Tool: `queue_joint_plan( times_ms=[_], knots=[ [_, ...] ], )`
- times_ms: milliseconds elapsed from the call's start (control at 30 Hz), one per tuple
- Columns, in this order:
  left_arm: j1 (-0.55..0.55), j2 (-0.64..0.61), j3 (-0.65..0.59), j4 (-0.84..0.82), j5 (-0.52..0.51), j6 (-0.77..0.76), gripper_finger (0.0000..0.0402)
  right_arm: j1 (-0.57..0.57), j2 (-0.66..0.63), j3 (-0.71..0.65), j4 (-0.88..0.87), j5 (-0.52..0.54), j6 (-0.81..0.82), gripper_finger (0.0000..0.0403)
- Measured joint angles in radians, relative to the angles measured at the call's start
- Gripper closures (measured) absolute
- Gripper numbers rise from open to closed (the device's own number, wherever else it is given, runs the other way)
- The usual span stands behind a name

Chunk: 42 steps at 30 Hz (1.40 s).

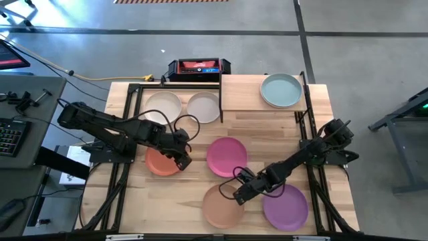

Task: Place and stack plates onto a shelf
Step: Stack the brown plate on top of the blue plate on the shelf

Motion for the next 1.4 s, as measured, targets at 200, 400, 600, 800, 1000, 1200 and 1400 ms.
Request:
queue_joint_plan(
  times_ms=[200,400,600,800,1000,1200,1400],
  knots=[
    [0.000,0.000,0.000,0.005,-0.017,0.010,0.0284,-0.002,0.010,0.000,0.000,-0.012,0.007,0.0254],
    [0.000,0.000,0.000,0.008,-0.026,0.027,0.0284,-0.004,0.023,0.000,0.007,-0.036,0.029,0.0254],
    [0.001,0.000,0.000,0.008,-0.040,0.028,0.0284,-0.005,0.024,0.000,0.007,-0.047,0.037,0.0274],
    [0.001,0.000,0.000,0.008,-0.057,0.029,0.0284,-0.010,0.024,0.000,0.008,-0.054,0.064,0.0347],
    [0.001,0.000,0.000,0.008,-0.057,0.053,0.0284,-0.010,0.024,0.000,-0.002,-0.049,0.073,0.0395],
    [0.001,0.000,0.000,0.008,-0.056,0.053,0.0284,-0.004,0.024,0.000,-0.011,-0.052,0.082,0.0401],
    [0.001,0.000,0.000,0.007,-0.056,0.054,0.0284,0.000,-0.014,0.000,-0.012,-0.053,0.079,0.0402]
  ],
)
